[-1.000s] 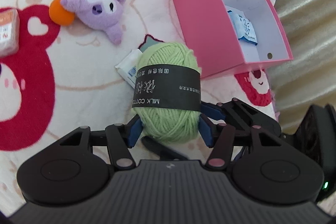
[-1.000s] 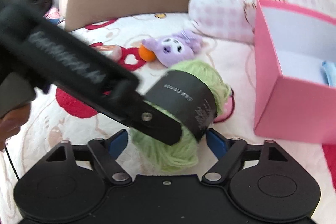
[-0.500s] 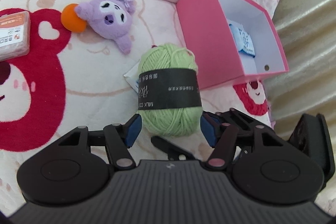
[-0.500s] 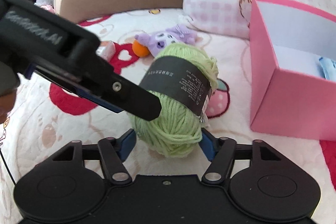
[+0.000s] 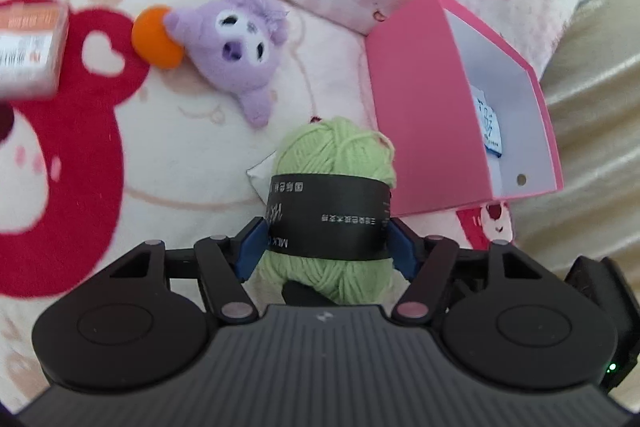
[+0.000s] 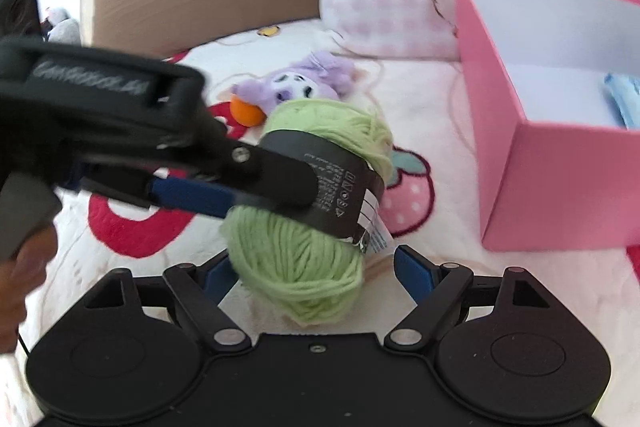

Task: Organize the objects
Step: 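Lift the yarn ball with the left tool toward the pink box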

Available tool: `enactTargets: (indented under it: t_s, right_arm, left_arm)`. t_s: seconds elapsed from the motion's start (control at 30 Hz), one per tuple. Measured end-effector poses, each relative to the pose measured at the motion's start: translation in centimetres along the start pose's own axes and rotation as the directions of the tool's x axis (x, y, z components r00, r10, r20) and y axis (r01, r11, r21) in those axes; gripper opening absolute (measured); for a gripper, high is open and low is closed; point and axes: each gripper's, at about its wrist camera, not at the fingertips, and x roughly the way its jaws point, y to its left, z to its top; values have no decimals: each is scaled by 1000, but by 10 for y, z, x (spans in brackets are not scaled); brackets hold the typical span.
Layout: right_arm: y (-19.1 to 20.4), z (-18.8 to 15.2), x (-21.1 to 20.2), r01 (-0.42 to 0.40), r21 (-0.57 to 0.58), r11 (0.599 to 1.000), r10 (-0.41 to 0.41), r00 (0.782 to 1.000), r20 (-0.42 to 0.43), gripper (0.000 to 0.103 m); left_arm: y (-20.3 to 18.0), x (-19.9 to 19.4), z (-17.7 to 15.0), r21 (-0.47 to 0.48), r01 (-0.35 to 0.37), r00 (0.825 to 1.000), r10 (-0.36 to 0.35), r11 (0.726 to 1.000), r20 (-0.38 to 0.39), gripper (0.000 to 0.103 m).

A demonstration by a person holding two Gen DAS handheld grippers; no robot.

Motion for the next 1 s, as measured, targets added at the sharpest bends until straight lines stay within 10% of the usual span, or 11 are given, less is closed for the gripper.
enactTargets:
  t_s: [0.3,1.0]
  right_arm:
    - [18,-3,-3,3,-77,997,-2,1000,9,64]
    - [49,9,-46,-65,-132,989,48,991,-125,66]
  left_arm:
    - [-13,-7,-10,68,-27,1000,28,997,-3,56]
    - [-48,-69,-41,147,-67,998,64,987,22,56]
